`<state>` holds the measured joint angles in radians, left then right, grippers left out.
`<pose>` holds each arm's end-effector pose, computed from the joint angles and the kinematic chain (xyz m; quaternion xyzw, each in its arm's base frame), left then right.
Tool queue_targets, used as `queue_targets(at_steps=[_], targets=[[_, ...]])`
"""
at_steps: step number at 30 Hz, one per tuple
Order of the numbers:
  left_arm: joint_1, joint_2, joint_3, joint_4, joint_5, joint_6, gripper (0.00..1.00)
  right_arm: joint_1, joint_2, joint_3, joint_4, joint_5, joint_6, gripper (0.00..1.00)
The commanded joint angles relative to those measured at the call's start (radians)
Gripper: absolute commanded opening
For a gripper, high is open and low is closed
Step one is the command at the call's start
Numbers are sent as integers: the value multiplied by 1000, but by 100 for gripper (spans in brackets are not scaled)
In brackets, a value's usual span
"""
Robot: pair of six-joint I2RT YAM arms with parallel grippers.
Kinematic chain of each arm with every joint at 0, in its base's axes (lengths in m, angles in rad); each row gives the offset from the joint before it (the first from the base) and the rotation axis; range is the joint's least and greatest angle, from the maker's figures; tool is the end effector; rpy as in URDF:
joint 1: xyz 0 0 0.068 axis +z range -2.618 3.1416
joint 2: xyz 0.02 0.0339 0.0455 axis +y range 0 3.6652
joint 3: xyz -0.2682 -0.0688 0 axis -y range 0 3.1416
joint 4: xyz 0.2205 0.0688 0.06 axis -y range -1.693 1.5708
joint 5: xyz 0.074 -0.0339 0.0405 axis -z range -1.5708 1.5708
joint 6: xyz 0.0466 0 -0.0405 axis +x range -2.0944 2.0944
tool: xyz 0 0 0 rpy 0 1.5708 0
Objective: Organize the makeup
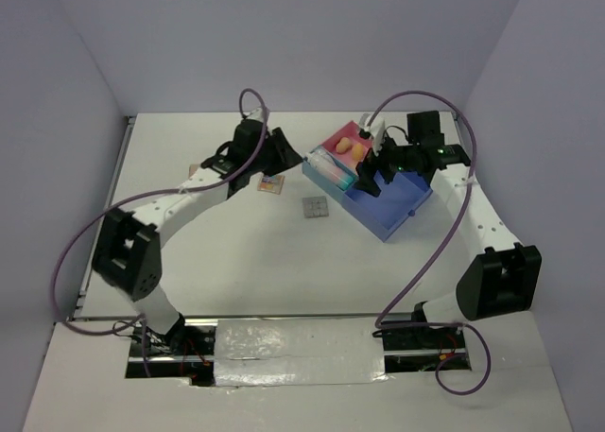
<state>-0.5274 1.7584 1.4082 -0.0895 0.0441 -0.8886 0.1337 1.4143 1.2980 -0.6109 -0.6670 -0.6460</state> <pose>0.3505 -0.2065 0.3064 -0.1400 0.8325 -0.3625 0.3949 0.2804 0.0668 0.3389 -0.4516 0.7465 0.1909 0.4499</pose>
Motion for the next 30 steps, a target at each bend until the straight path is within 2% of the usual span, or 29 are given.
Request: queue_targets(at_steps=[1,2,4,5,6,9,11,13,16,18,24,30], targets=[[59,-188,-173,39,-85,57,51,47,32,55,-232,-144,-327,100],[73,-226,-208,37,-89,59,46,96,38,57,-271,-149,-459,100],[116,-293,-317,34,-89,71,31,145,51,35,-334,-131,-558,100],[131,-357,-348,19,-87,74,27,174,51,23,-339,-111,-598,100],[145,-390,-380,11,-82,80,26,237,52,11,-328,-89,-656,100],[188,-522,-495,-22,-88,114,25,335,60,-43,-249,6,-696,100],[199,-612,-558,-50,-104,145,32,366,100,-48,-207,52,-692,100],[204,-689,-615,-96,-133,146,48,403,180,-10,-185,102,-689,100],[202,-790,-696,-145,-165,108,69,437,288,101,-245,141,-696,100],[205,-842,-762,-164,-170,65,74,446,369,157,-257,164,-699,100],[204,-1042,-896,-213,-208,-27,77,463,566,315,-282,277,-650,100],[205,-1149,-896,-322,-276,-26,81,465,640,359,-276,336,-612,100]])
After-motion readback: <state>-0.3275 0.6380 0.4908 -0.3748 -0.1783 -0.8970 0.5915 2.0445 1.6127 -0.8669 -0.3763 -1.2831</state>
